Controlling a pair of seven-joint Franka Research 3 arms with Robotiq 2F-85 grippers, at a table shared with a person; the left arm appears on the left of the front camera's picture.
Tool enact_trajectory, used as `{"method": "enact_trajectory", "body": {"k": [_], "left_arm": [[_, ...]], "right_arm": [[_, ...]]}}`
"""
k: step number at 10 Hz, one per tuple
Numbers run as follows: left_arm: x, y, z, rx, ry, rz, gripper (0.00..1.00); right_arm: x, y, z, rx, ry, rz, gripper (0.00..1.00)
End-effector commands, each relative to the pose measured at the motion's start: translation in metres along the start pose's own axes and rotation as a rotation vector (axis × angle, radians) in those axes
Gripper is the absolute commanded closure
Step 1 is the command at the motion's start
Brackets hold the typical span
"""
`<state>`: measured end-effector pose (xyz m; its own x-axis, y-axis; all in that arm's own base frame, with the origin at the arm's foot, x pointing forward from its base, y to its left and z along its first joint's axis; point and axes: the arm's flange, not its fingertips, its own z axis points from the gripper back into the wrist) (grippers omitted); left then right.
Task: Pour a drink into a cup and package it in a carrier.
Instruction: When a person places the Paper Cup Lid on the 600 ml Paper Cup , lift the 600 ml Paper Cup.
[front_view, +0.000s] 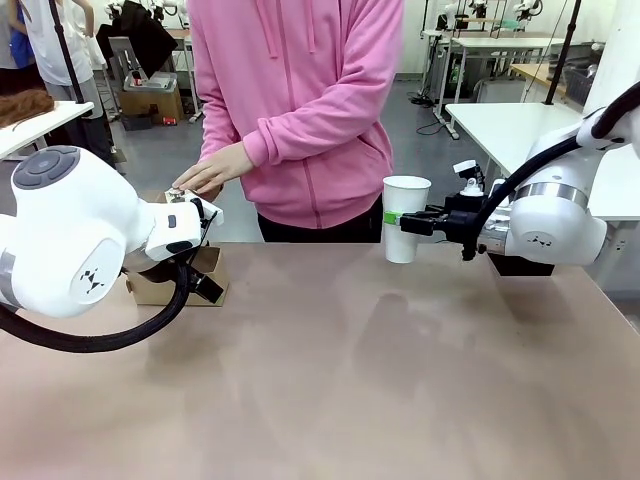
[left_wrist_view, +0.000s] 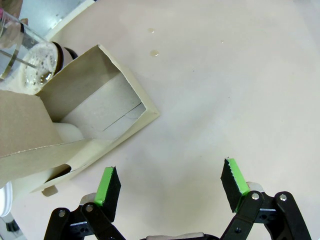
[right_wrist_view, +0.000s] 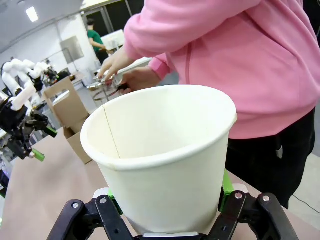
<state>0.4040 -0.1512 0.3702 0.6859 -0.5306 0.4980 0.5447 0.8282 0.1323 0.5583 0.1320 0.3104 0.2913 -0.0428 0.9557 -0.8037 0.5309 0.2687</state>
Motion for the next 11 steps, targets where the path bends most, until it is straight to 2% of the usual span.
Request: {"method": "enact_trajectory", "body": {"k": [1,11], "left_arm": [[0.0000,-0.0001,0.0004,-0.001,-0.001,0.000,0.00],[0.0000,-0.0001,0.0004,-0.001,-0.001,0.000,0.00]], "right_arm": [[0.0027,0.0016,-0.0018,-0.004,-0.015,0.001,0.19],[0.0027,0.0016,-0.0018,-0.004,-0.015,0.001,0.19]]}}
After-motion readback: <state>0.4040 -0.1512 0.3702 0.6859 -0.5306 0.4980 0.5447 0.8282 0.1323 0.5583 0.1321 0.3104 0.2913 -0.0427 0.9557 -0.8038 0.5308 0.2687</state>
